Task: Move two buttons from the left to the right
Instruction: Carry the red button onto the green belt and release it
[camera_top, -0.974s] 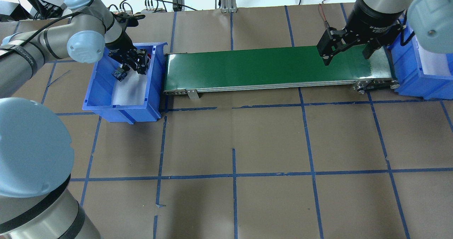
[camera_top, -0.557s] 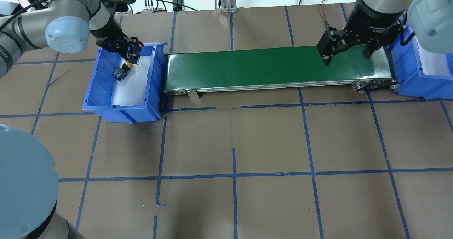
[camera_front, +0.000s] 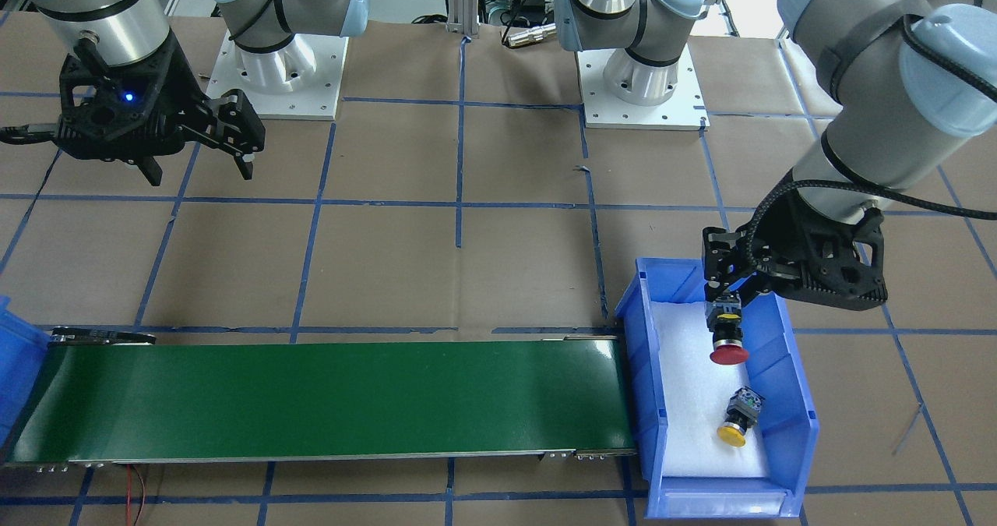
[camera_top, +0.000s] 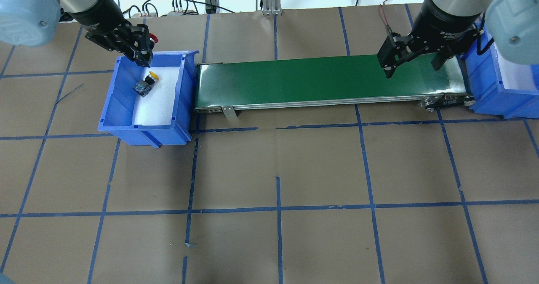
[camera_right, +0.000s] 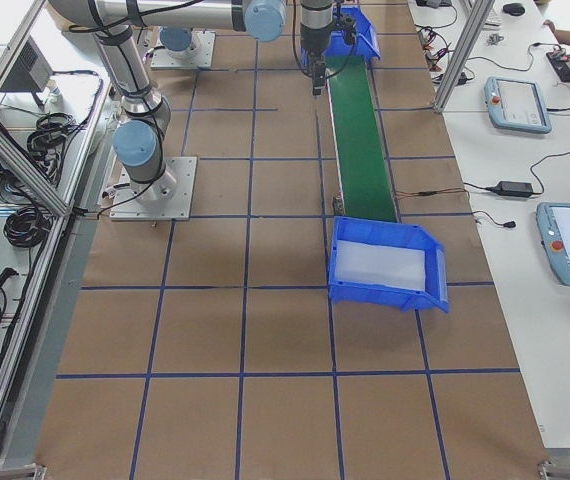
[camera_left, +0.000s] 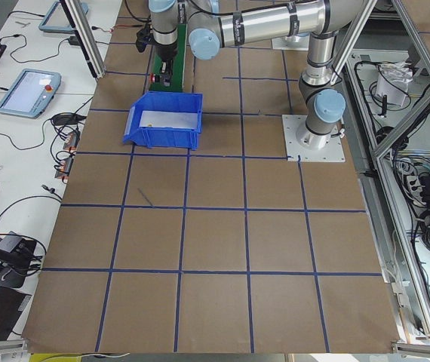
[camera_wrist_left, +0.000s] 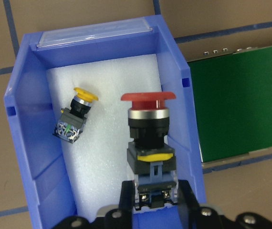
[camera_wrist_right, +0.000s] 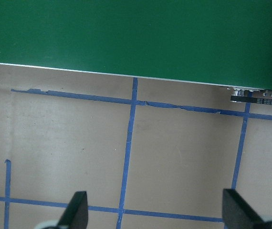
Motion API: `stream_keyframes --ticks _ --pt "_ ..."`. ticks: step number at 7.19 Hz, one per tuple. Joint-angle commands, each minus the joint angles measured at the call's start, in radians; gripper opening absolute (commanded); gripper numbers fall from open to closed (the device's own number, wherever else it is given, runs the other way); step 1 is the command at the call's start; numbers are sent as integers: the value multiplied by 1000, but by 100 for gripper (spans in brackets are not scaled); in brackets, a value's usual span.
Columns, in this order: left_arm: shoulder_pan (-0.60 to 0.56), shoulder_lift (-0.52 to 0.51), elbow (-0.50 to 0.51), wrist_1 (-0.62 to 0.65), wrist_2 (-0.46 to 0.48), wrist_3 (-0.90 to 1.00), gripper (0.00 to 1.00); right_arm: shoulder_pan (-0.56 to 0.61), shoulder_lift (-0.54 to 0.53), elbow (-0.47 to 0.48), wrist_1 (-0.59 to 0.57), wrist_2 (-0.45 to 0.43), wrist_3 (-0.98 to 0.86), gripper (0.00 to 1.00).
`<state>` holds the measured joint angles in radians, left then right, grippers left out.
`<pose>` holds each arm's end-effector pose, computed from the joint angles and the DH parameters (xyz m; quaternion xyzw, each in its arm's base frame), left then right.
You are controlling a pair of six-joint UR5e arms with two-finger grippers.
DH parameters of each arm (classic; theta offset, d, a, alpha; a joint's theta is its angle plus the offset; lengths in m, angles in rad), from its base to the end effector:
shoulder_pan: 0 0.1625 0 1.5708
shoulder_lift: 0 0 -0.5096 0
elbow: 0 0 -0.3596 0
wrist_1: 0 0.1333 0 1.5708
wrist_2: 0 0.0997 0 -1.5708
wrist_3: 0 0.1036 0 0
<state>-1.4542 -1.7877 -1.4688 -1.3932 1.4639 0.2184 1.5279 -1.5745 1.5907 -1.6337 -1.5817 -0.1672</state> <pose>-0.0767 -0.5858 0.5224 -0.0525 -0.9967 0.0398 0.0474 0.1122 -0.4673 0.5674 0.0620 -0.9978 0.0226 0.0079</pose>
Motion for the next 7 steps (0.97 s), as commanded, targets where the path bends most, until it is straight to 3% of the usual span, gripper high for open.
stream_keyframes --ticks 1,4,7 --pt "-99 -15 -4 37 -4 -179 40 0 1 0 0 -1 0 100" --pt "-172 -165 -1 245 1 -238 40 0 1 0 2 0 0 100" --pt "-186 -234 1 298 9 -235 40 0 1 0 0 0 0 100"
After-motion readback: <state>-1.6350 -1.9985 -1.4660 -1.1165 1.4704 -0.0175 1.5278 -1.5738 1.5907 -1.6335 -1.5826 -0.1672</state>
